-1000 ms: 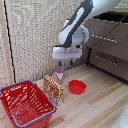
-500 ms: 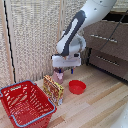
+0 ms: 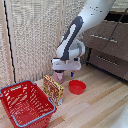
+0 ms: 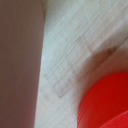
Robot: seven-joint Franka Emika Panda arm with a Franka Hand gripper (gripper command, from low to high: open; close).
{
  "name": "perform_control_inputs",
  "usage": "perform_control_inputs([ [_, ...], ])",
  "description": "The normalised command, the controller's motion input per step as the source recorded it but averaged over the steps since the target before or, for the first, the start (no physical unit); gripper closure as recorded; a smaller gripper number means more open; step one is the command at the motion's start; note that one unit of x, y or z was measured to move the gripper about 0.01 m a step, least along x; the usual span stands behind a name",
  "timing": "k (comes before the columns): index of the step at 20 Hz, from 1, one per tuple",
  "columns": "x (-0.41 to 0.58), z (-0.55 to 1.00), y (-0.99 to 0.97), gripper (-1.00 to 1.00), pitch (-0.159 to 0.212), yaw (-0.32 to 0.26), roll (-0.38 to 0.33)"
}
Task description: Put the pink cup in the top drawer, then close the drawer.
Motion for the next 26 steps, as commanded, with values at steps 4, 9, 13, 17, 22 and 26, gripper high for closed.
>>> perform_control_inputs([
  [4,0.0,-0.02,0.0,1.0,-0.001,-0.005,0.0],
  [9,-0.01,0.0,0.0,1.0,0.0,-0.023,-0.002],
  [13,-0.02,0.01,-0.01,1.0,0.0,-0.041,0.0],
  [17,0.0,0.29,-0.04,1.0,0.015,-0.012,0.001],
  [22,0.03,0.74,0.0,1.0,0.046,0.0,-0.007],
  [26,0.025,0.87,0.0,1.0,0.062,0.0,-0.002],
])
